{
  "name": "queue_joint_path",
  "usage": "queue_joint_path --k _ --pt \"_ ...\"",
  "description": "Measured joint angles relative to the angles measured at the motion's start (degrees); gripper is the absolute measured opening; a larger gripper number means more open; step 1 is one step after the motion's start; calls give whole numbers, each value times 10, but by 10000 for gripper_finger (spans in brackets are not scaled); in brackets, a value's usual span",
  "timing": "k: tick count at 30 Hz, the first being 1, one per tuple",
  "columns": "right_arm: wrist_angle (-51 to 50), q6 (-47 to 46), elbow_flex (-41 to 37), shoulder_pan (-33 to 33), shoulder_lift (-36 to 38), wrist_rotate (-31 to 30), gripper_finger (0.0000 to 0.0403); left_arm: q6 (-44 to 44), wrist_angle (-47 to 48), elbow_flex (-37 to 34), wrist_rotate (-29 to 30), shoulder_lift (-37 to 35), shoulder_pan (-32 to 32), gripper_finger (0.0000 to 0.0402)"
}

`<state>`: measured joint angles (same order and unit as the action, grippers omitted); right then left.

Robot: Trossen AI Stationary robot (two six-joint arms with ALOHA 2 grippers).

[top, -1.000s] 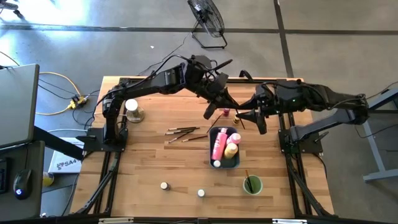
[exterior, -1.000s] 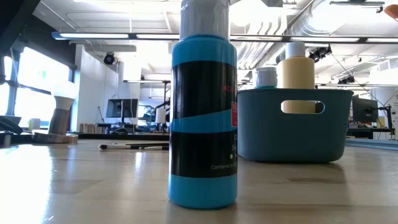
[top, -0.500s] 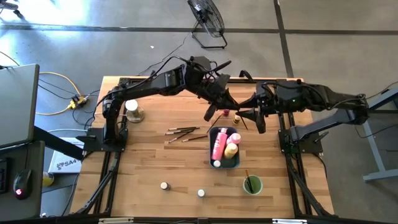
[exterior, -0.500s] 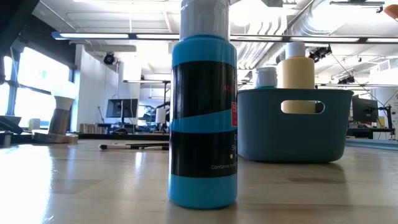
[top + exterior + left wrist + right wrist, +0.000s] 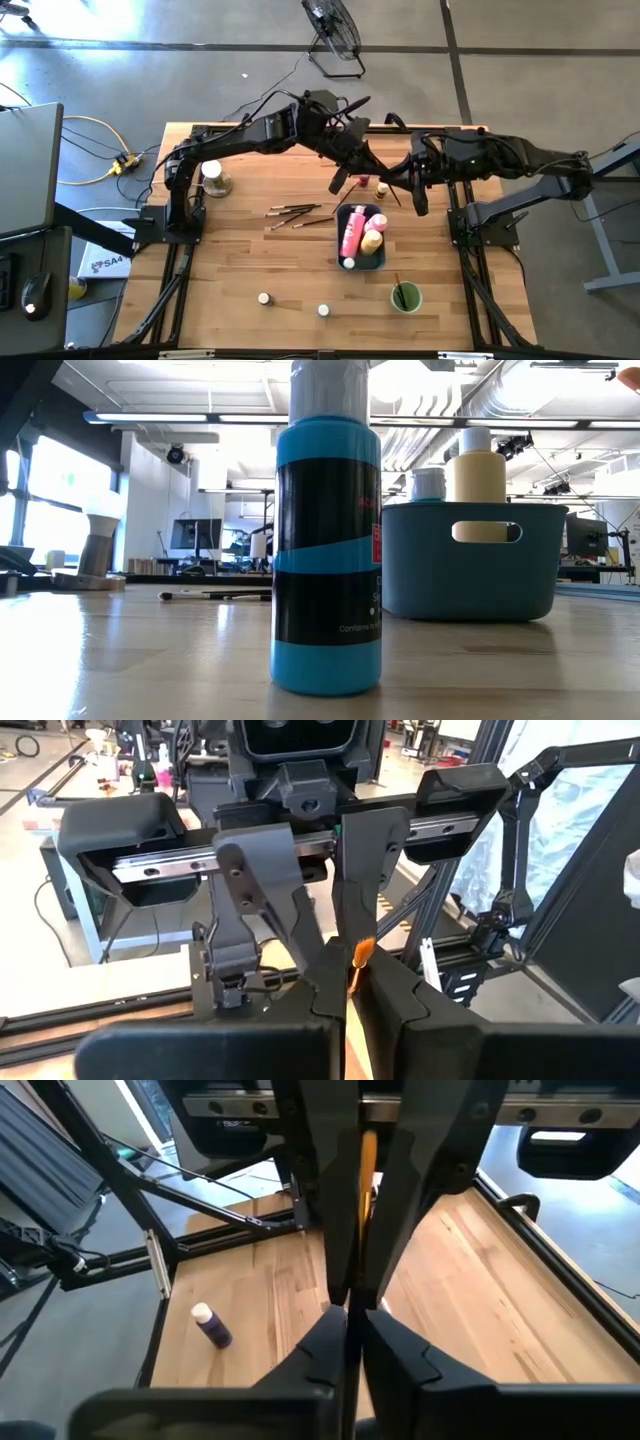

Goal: Pick & Place Paint Supplies
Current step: Put the black and gold paint brush into the green cup

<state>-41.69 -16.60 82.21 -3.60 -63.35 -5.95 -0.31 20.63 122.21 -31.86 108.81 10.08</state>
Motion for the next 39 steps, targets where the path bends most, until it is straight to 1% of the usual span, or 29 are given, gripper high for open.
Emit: queue_joint_path --k 2,10,18,25,28,32,39 --pt "-1 3 0 0 0 0 13 0 1 0 0 0 0 8" --pt "6 7 0 0 0 2 9 0 -1 0 -3 0 0 14" --pt "16 16 -1 0 5 0 7 0 -8 0 22 0 0 68" --pt "17 16 -1 0 11 2 7 0 -8 0 24 0 0 138" --pt "17 16 0 0 17 2 6 0 -7 0 27 0 0 162" --pt "17 16 0 0 28 1 6 0 -4 -1 29 -5 10 176" --pt "14 15 0 0 61 -1 6 -3 -7 0 31 -17 41 177"
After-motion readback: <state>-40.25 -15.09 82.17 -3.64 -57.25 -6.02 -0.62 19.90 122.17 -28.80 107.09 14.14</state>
